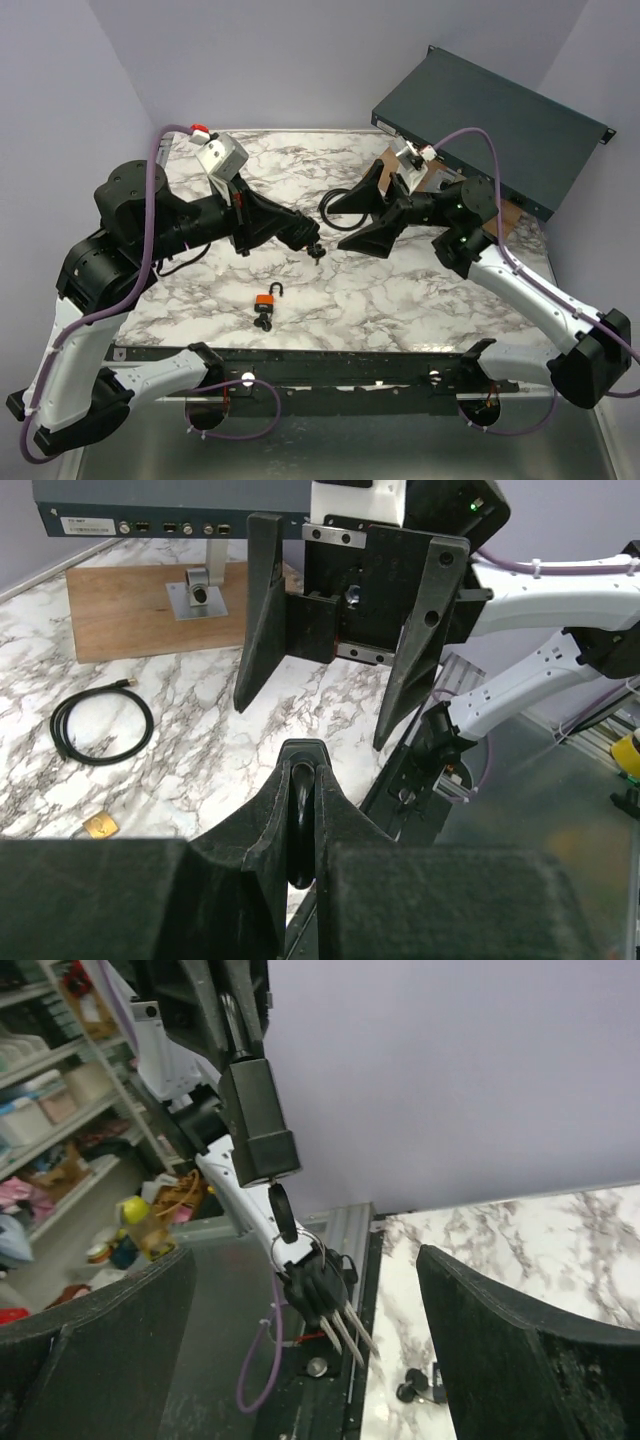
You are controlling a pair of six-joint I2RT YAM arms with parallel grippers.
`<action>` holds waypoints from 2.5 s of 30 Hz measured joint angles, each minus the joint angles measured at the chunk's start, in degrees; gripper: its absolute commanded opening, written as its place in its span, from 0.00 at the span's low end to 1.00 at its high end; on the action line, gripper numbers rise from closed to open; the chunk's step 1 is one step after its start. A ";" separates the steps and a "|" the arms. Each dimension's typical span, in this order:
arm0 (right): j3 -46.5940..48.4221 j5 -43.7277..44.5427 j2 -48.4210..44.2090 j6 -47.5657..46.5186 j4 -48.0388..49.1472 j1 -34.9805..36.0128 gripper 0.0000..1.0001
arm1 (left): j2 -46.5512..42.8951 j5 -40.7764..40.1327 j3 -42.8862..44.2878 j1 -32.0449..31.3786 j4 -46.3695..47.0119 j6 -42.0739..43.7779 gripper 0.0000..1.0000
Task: Lock with the key
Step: Lock the lock.
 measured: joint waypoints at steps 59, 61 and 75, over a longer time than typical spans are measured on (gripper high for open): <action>2.03 -4.37 8.00 17.20 21.35 2.01 0.01 | 5.33 13.33 0.61 8.57 9.92 -7.80 0.00; 1.81 -3.89 7.28 16.20 19.85 2.01 0.01 | 5.35 13.99 0.52 9.11 9.99 -8.26 0.00; -3.34 0.39 -0.20 8.02 9.22 2.36 0.01 | 5.49 17.81 -0.94 11.06 10.54 -9.38 0.00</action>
